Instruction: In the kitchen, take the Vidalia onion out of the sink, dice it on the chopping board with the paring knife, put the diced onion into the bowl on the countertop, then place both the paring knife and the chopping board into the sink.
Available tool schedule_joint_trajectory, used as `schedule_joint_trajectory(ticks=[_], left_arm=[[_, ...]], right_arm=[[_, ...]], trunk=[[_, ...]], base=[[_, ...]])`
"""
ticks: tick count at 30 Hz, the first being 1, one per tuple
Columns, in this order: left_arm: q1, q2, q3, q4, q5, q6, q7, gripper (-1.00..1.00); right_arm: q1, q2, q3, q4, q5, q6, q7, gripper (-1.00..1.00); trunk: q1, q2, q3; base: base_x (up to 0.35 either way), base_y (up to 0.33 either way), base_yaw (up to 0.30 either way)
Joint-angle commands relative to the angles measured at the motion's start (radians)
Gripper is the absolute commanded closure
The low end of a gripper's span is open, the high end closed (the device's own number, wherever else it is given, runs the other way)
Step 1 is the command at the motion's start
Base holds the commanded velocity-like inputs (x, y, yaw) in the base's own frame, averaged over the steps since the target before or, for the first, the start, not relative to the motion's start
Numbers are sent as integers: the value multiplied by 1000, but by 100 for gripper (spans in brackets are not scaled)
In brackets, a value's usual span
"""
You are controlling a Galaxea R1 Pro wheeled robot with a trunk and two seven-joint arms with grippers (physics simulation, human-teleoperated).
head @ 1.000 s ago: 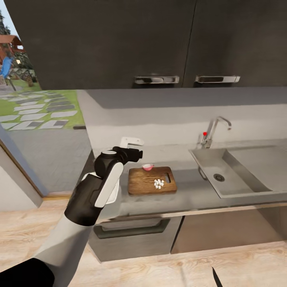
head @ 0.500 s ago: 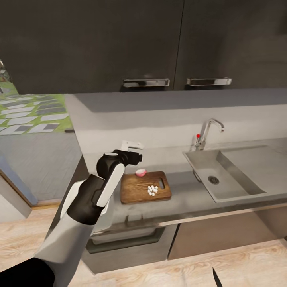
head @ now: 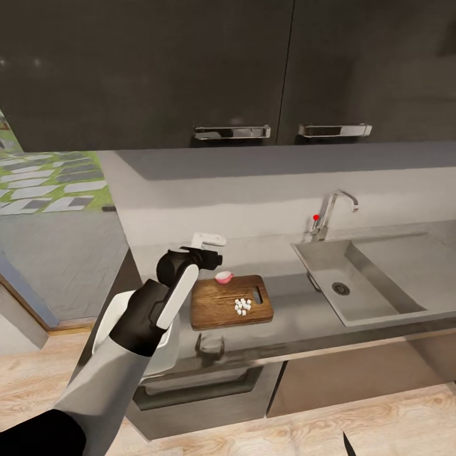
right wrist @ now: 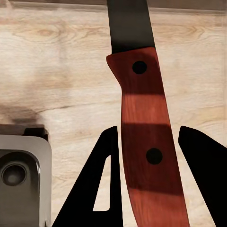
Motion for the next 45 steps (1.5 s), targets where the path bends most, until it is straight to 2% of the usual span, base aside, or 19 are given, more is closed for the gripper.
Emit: schedule_joint_trajectory(ticks=[1, 6, 20, 26, 33, 45], left_arm=[[-1, 0, -1, 6, 10, -5, 10, -100], [-1, 0, -1, 34, 11, -33, 10, -100], [-1, 0, -1, 50, 12, -35, 10, -100], [0, 0, -2, 68, 12, -35, 10, -100], [1, -1, -3, 79, 12, -35, 10, -100], [1, -1, -3, 79, 12, -35, 10, -100]], right_arm=[[-2, 0, -5, -7, -5, -6, 11, 100], [0, 0, -6, -30, -4, -6, 11, 100], [12, 2, -7, -59, -4, -4, 14, 100], [19, 2, -16, -107, -4, 2, 82, 100], [19, 1, -18, -110, -5, 143, 99, 100], [19, -2, -19, -104, -17, 170, 102, 100]], trunk=[[1, -2, -2], [1, -2, -2], [1, -2, -2], [1, -2, -2], [1, -2, -2], [1, -2, -2]], base=[[0, 0, 0], [39, 0, 0], [164, 0, 0], [3, 0, 0], [0, 0, 0], [0, 0, 0]])
